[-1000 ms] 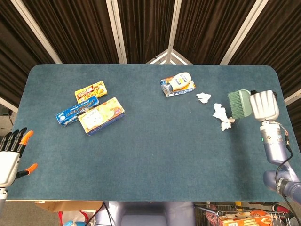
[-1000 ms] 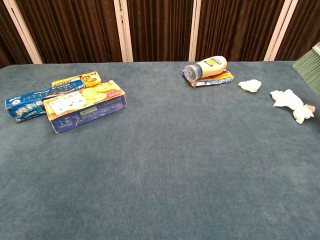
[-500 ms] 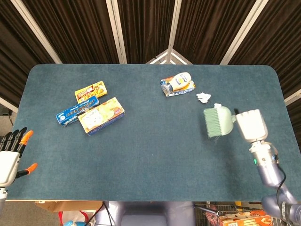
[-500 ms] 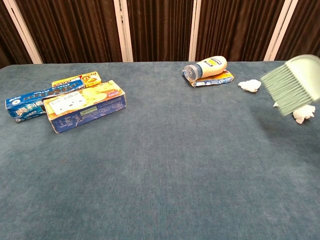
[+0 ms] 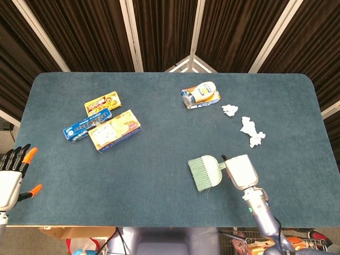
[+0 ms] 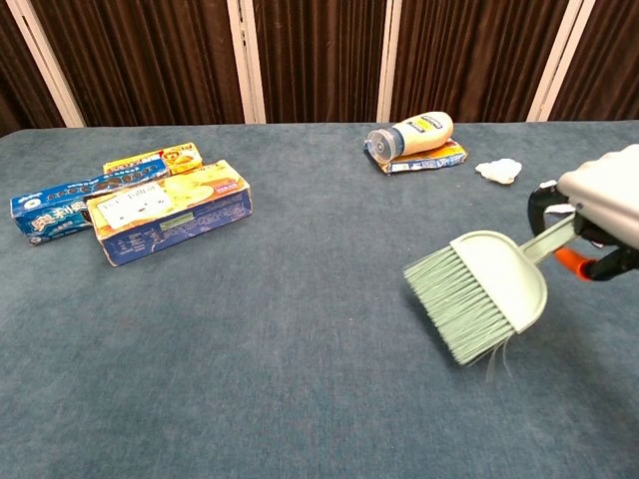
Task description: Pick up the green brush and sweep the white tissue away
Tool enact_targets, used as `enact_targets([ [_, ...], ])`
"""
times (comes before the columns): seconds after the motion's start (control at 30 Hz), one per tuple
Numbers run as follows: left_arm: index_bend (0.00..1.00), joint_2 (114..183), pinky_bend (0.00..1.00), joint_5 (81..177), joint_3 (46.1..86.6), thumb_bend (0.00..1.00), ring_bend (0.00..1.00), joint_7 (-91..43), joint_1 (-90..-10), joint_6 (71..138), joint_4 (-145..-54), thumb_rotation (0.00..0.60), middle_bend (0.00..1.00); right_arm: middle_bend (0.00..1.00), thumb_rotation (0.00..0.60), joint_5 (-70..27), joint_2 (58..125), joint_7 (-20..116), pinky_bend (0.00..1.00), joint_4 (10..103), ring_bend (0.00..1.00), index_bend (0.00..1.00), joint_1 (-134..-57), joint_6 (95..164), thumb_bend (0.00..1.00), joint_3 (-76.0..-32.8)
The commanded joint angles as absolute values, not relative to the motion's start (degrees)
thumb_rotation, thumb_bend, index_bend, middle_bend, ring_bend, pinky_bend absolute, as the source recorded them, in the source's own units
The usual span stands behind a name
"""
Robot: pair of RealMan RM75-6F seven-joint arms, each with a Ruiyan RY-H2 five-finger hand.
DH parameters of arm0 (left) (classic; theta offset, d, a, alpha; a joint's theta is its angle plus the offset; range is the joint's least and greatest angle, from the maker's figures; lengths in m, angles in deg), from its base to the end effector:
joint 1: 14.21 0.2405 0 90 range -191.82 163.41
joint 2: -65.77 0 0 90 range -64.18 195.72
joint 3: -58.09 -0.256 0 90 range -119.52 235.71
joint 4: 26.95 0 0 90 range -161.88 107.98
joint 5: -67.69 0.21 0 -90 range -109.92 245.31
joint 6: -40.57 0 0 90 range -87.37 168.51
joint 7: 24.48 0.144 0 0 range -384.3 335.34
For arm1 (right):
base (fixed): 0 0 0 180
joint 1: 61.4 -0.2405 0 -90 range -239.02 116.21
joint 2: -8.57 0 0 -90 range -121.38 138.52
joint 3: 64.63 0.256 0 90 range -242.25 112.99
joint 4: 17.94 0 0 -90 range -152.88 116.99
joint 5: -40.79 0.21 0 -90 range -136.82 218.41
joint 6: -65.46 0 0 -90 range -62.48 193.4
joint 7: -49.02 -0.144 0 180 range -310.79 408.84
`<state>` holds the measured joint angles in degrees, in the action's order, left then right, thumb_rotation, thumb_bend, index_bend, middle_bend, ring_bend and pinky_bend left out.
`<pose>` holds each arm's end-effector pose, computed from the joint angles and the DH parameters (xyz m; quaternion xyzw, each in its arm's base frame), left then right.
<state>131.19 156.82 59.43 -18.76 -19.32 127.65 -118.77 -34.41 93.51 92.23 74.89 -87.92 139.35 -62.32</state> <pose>-0.3030 0.1765 0.1505 -0.6252 -0.3451 -0.3775 0.5895 -0.2038 -0.2624 0.0203 0.7506 -0.2274 0.2943 0.5461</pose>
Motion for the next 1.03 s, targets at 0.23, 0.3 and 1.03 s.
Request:
enact_targets([
  [0.23,0.0,130.9,0.0,156.8,59.4,0.09,0.0,-19.1,-19.2,127.6,-119.0,0.6,0.0,1.0,0.6,-32.8,94.7,97.5,0.95,73.7,1.0,0.03,-86.4,139.6,0.36,-63.6],
  [0.3,0.0,130.8,0.0,156.9,59.3,0.09,0.0,-19.0,-19.2,127.6,-119.0,0.6,0.0,1.0,0.6,-32.2,94.0,98.4,0.95,73.9,1.0,0.0,-85.9,139.8,0.33,-63.9],
  [1.03,0.0,130.9,0.0,154.9,60.2,0.09,0.0,-17.3,-19.3,127.1,-118.5,0.6,0.0,0.0,0.599,-43.9,74.0,68.1,0.0,79.5,0.0,0.0,-73.3,152.9,0.25,-69.0],
])
